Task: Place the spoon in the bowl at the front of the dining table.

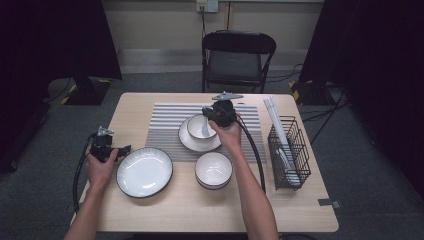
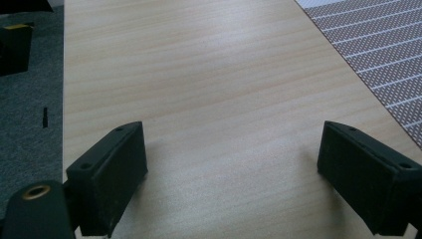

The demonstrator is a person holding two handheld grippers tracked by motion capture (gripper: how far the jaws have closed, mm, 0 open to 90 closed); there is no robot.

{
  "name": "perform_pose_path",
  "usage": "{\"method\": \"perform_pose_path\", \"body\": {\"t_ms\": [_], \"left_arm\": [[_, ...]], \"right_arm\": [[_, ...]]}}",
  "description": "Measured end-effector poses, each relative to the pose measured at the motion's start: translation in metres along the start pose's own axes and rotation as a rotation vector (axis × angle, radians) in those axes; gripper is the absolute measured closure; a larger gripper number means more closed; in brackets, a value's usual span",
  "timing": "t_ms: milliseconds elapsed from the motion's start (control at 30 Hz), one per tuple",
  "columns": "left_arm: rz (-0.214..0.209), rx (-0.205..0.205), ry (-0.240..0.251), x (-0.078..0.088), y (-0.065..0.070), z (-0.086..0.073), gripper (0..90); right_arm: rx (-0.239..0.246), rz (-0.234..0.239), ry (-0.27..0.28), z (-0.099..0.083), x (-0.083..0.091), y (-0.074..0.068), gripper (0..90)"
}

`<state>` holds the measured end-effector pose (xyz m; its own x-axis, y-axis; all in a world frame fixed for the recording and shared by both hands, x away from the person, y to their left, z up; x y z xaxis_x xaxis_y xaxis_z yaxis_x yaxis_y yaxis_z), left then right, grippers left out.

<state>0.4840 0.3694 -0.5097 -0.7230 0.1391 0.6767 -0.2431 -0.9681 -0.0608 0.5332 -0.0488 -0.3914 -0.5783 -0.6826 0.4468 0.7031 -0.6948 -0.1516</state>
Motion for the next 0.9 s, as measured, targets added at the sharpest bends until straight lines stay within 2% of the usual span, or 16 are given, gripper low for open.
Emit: {"method": "perform_pose_path", "body": {"t_ms": [500, 567, 900], "left_arm": [[0.004, 0.0, 0.001, 0.0, 0.0, 0.0, 11.5], [0.004, -0.001, 0.0, 0.0, 0.0, 0.0, 11.5], [0.005, 0.0, 0.001, 0.0, 0.0, 0.0, 11.5]], "right_arm": [[0.023, 0.019, -0.014, -0.016, 0.008, -0.007, 86.1], [0.015, 0.022, -0.01, -0.018, 0.009, -0.008, 86.0], [0.036, 0.039, -0.012, -0.022, 0.013, -0.016, 84.4]]}}
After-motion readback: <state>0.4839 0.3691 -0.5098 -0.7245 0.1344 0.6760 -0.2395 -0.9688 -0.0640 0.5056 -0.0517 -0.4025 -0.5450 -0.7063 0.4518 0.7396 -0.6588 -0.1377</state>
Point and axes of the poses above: each handheld gripper's, and its own axes: x roughly backward along the jaws, z roughly out of its top, y roughly to its right, the point moved 1 cm from there along -x, roughly forward along the jaws, and after that the axes turned 6 degrees about z, right-handed, at the moved point
